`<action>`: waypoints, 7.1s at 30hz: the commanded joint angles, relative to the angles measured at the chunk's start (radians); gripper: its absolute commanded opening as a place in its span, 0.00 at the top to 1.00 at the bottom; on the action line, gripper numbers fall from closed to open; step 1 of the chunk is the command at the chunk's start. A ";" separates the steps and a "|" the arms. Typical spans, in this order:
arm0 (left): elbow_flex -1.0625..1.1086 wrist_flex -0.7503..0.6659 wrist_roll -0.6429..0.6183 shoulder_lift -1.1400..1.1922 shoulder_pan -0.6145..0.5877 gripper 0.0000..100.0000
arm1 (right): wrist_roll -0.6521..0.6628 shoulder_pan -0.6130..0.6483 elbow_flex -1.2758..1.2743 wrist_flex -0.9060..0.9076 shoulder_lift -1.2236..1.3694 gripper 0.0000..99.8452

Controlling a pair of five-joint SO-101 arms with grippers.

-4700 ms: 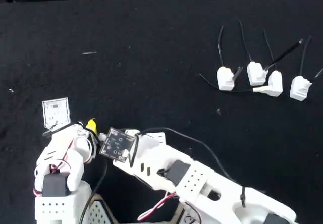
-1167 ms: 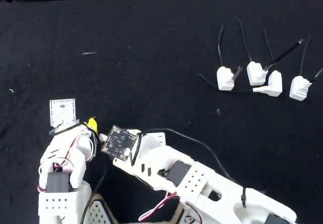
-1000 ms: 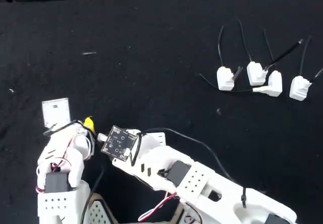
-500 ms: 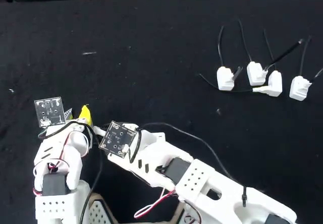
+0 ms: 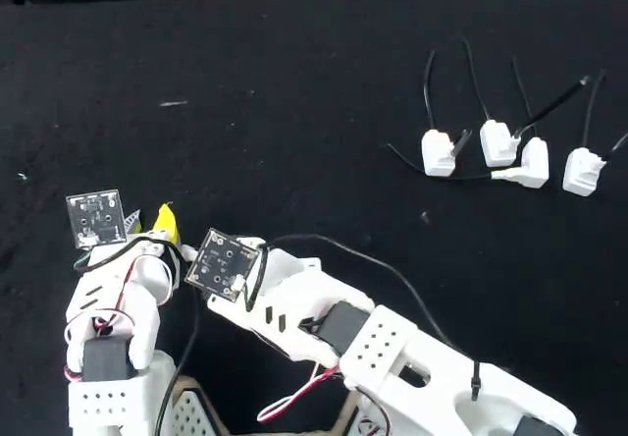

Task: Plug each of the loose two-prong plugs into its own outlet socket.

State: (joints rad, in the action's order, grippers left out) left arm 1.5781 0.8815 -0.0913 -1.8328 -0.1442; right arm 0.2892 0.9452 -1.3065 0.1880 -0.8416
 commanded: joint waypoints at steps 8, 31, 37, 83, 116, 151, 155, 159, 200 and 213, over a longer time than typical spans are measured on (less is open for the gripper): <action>-0.110 -0.104 0.032 0.005 0.008 0.86 | -0.003 0.006 0.085 0.051 -0.050 0.99; -0.157 -0.094 0.034 0.005 0.031 0.86 | -0.003 0.006 -0.101 0.195 -0.518 0.99; -0.232 -0.097 0.034 0.005 0.053 0.86 | -0.003 0.006 -0.104 0.195 -0.501 0.99; -0.056 -0.020 0.043 0.005 0.054 0.86 | -0.002 -0.043 -0.054 0.245 -0.498 0.99; -0.140 -0.061 0.041 0.005 0.162 0.86 | -0.003 -0.043 -0.142 0.192 -0.498 0.99; 0.067 0.098 0.140 0.005 -0.114 0.86 | -0.011 -0.468 0.211 0.904 -0.430 0.99; 0.105 0.094 0.140 0.005 -0.111 0.86 | -0.025 -0.468 0.341 1.000 -0.292 0.99; 0.108 0.074 0.140 0.005 -0.111 0.87 | -0.100 -0.468 0.552 1.125 -0.101 0.99; 0.108 0.077 0.146 0.005 -0.111 0.87 | -0.694 -0.382 1.164 1.499 0.929 0.99; 0.107 0.075 0.147 0.005 -0.111 0.87 | -0.704 -0.384 1.164 1.536 0.929 0.99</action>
State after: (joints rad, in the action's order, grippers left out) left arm 1.6732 0.9720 0.0468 -1.8220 -0.2532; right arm -0.3951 0.5462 -0.1895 1.7116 0.0944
